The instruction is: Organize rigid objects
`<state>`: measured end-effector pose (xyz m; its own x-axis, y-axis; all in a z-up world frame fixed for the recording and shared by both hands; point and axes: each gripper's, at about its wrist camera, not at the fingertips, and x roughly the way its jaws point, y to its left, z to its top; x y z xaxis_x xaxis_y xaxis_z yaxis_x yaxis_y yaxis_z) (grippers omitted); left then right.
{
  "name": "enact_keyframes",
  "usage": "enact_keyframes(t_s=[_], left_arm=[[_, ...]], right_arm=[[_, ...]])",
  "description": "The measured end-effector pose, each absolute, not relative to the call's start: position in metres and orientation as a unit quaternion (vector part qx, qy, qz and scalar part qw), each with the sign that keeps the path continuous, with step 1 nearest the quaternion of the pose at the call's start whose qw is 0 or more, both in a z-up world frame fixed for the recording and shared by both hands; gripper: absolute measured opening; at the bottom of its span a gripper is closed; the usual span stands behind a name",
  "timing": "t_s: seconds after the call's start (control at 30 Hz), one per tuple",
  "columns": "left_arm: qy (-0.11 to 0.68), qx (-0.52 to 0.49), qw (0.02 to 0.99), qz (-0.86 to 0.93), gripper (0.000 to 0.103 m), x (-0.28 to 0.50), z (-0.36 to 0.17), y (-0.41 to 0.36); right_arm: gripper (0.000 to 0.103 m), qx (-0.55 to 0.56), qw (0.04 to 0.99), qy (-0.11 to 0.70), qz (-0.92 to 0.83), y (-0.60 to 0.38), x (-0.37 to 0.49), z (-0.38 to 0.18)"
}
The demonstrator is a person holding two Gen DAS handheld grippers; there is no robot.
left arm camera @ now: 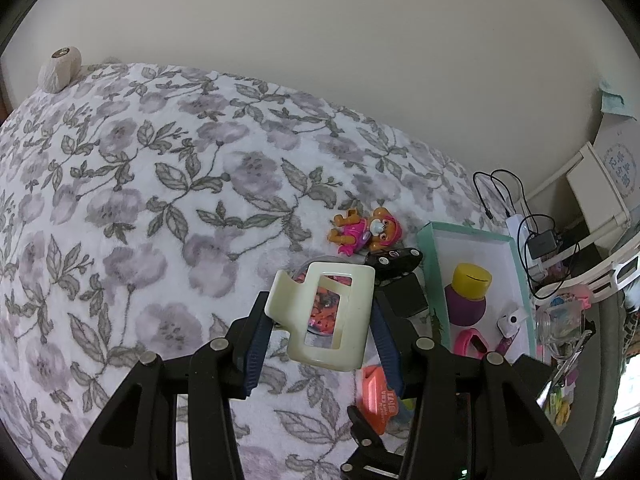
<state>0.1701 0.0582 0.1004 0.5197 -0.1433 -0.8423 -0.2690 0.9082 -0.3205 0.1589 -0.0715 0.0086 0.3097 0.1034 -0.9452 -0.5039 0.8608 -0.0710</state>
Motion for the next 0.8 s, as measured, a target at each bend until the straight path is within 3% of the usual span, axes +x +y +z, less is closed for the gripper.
enact_keyframes(t_s=[0.1, 0.8], left_arm=[[0.489, -0.215, 0.845, 0.037, 0.050, 0.170, 0.099, 0.060], [0.488, -0.211, 0.846, 0.034, 0.050, 0.170, 0.101, 0.058]], right_arm=[[0.070, -0.164, 0.789, 0.560, 0.192, -0.076, 0.160, 0.008], [0.069, -0.118, 0.783, 0.575, 0.206, -0.099, 0.169, 0.024]])
